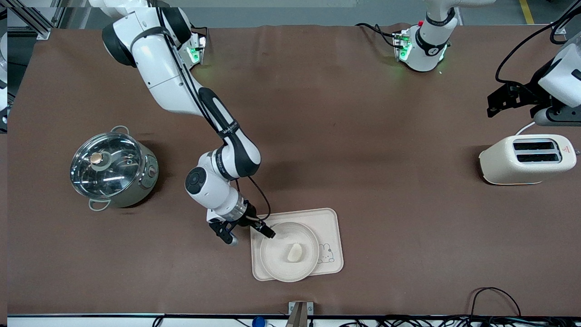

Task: Place bun in plate and plate on tray

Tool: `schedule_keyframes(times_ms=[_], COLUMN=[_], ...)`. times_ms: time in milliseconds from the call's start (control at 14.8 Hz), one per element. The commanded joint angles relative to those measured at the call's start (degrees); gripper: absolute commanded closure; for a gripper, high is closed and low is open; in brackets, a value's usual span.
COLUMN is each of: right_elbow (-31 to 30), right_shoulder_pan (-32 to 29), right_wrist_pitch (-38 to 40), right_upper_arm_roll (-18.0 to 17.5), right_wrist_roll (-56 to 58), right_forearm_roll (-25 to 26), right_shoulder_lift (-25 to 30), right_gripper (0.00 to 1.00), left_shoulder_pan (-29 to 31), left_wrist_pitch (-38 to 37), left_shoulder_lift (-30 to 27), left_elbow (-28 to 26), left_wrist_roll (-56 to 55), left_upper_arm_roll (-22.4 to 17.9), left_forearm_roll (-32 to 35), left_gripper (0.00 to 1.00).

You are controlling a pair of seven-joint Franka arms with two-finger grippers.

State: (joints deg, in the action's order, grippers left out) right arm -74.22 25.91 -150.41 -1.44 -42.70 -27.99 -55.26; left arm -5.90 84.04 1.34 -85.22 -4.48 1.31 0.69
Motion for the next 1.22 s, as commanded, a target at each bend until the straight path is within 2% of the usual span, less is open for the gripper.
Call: schedule_keyframes(times_ms=[0, 271, 338, 541, 609, 812, 1014, 1150], right_elbow=[-2.94, -2.42, -2.42, -2.68, -2.77, -2.77, -2.77, -2.68], right_shoulder_pan=[0.36, 8.00, 8.54, 8.11, 7.50, 2.06, -2.43, -6.11], right_wrist_pitch=[6.76, 23.02, 25.58, 34.54, 39.09, 49.22, 51.62, 51.62], right_upper_arm_roll=[2.56, 16.35, 17.77, 18.49, 19.53, 21.73, 24.99, 25.61], right_wrist_roll=[-2.20, -1.95, -1.77, -1.51, 1.19, 14.36, 26.41, 33.18], right_forearm_roll=[0.92, 4.69, 5.31, 11.18, 14.07, 15.94, 17.44, 17.44], right_shoulder_lift=[5.41, 9.55, 10.51, 14.64, 16.66, 22.98, 26.95, 29.49], right_gripper=[0.01, 0.02, 0.02, 0.03, 0.03, 0.03, 0.04, 0.04], left_shoulder_pan=[0.54, 1.15, 2.28, 2.82, 2.73, 2.73, 2.65, 2.65], left_wrist_pitch=[-0.37, -0.37, -0.37, -0.37, -0.37, -0.37, -0.37, -1.50], left_shoulder_lift=[-0.38, -0.38, -0.38, -0.38, -0.38, -0.46, -0.73, -0.73], left_elbow=[1.02, 1.99, 2.07, 2.43, 2.43, 2.43, 2.43, 2.34], left_wrist_roll=[0.97, 0.88, 0.97, 0.97, 0.88, 1.40, 1.67, 1.15], left_upper_arm_roll=[-0.17, -0.61, -0.61, -0.52, -0.52, 0.01, 0.09, 0.09], left_forearm_roll=[-0.16, 0.01, -0.07, 0.01, 0.36, 2.91, 2.83, 2.65], left_gripper=[0.00, 0.00, 0.00, 0.00, 0.00, 0.00, 0.00, 0.00])
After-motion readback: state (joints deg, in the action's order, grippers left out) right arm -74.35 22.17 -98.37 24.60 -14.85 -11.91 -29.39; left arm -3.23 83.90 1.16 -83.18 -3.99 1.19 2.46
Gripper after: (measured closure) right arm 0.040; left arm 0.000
